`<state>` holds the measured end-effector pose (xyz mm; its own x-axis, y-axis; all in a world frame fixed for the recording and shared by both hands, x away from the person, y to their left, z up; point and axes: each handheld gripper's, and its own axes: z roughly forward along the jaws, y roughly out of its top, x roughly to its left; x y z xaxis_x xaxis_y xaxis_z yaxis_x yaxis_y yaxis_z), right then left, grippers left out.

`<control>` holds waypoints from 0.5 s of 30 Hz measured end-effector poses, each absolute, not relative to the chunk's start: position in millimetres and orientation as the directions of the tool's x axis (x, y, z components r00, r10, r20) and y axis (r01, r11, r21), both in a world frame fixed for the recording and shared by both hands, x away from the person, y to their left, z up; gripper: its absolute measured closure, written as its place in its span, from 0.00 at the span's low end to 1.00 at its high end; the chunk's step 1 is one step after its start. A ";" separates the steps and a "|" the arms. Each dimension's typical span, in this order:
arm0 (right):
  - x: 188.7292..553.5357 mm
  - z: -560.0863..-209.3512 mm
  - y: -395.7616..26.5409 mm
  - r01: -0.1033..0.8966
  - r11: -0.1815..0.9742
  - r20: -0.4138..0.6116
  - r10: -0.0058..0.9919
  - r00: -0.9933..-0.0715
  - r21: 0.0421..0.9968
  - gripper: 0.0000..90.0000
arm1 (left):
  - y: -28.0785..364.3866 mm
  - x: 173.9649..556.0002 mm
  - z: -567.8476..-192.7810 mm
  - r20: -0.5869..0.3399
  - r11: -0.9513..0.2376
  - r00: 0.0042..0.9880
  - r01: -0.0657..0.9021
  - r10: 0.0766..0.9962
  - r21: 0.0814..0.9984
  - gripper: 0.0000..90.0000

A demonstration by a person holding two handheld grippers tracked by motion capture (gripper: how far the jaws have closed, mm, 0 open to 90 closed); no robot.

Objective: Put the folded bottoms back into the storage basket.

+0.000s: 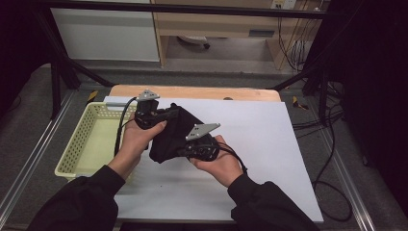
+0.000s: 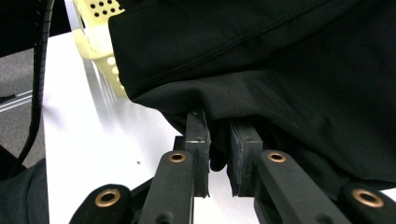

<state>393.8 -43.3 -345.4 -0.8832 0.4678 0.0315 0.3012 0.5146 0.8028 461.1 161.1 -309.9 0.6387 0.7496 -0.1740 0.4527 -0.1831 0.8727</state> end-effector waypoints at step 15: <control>395.0 -337.1 -24.9 0.277 0.532 0.018 0.441 -0.897 0.800 0.89 | 181.8 453.5 -300.8 -0.147 -0.174 0.609 0.436 0.780 0.883 0.90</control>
<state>395.0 -24.9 -337.1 -0.8973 0.4410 0.0180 0.2774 0.5315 0.8003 453.5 181.8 -300.8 0.6087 0.7797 -0.1468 0.4361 -0.1742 0.8829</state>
